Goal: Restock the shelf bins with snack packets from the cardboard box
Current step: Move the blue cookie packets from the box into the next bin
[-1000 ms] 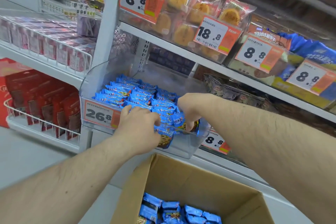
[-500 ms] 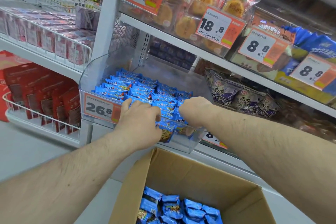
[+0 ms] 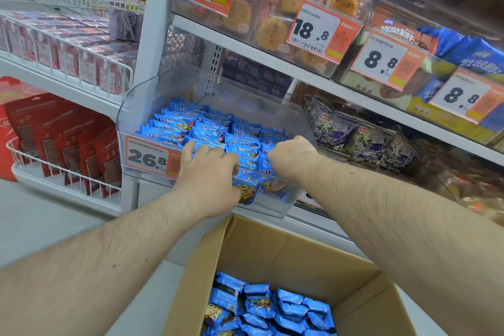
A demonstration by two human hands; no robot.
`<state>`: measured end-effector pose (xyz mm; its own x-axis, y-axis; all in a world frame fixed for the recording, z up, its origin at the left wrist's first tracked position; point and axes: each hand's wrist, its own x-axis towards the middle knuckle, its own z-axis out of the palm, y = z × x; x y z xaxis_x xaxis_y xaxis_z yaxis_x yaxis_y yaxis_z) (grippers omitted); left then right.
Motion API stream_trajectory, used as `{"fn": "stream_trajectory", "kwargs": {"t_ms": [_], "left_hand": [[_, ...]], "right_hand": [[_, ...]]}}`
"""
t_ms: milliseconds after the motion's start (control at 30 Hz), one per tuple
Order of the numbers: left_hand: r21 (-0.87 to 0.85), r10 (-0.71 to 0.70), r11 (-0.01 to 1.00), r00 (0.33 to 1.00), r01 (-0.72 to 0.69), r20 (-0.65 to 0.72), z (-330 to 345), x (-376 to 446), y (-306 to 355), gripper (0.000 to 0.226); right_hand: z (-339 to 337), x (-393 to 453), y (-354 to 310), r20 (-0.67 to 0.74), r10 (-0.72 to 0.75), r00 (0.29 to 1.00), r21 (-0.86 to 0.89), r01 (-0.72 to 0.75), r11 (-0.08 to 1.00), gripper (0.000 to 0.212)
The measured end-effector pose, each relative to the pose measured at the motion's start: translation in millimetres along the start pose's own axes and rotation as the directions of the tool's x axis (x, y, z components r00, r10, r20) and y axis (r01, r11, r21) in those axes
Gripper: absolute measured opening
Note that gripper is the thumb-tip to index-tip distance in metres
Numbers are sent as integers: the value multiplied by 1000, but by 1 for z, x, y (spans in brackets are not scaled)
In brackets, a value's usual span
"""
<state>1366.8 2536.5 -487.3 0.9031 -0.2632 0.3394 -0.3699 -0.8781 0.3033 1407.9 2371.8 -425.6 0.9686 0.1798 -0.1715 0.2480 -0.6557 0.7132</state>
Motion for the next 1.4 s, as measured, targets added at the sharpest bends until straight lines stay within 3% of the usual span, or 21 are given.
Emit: {"fn": "stream_trajectory", "kwargs": {"t_ms": [267, 467, 600, 700, 767, 867, 933, 1000, 1033, 1100, 1167, 1233, 1333, 1400], "left_hand": [[-104, -43, 994, 999, 41, -17, 3, 5, -3, 12], [-98, -65, 993, 998, 63, -24, 2, 5, -1, 9], [-92, -74, 993, 997, 73, -15, -2, 5, 2, 9], [-91, -33, 995, 999, 31, -19, -3, 4, 3, 23], [-53, 77, 995, 987, -86, -141, -5, 1, 3, 36], [-161, 252, 936, 915, -313, -313, -13, -10, 18, 25], [-298, 272, 900, 944, -318, -188, -9, -24, 35, 9], [-382, 277, 892, 960, -243, 36, 4, -38, 48, 10], [-374, 309, 895, 942, -241, 132, 13, -43, 52, 13], [-322, 380, 905, 865, -277, 327, 32, -52, 59, 13], [-260, 402, 915, 758, -309, 513, 49, -61, 64, 9], [-222, 406, 910, 650, -350, 642, 64, -70, 67, 13], [-207, 403, 893, 504, -399, 764, 82, -86, 73, 23], [-195, 385, 880, 410, -433, 827, 93, -94, 75, 25]], "right_hand": [[5, 2, -1, -69, 161, 985, 67, -156, 985, 17], [7, 1, -4, -141, 202, 969, 113, -187, 976, 19], [2, 0, -2, -107, 184, 977, 121, -171, 978, 20], [-11, -8, 1, -79, 146, 986, 180, -130, 975, 18], [-21, -24, 5, -136, 132, 982, 224, -99, 969, 9], [-19, -60, 2, -421, 169, 891, 237, -72, 969, 26], [1, -85, -9, -610, 251, 752, 344, -34, 938, 25], [26, -109, -27, -679, 321, 660, 489, 81, 868, 16], [42, -119, -38, -668, 348, 658, 539, 105, 836, 15], [75, -132, -61, -566, 405, 718, 657, 96, 748, 20], [113, -141, -88, -333, 444, 832, 812, 14, 583, 15], [150, -146, -116, -75, 383, 921, 904, -100, 417, 10], [200, -157, -166, 165, 85, 983, 901, -185, 393, 6], [232, -166, -201, 255, -223, 941, 882, -132, 452, 8]]}}
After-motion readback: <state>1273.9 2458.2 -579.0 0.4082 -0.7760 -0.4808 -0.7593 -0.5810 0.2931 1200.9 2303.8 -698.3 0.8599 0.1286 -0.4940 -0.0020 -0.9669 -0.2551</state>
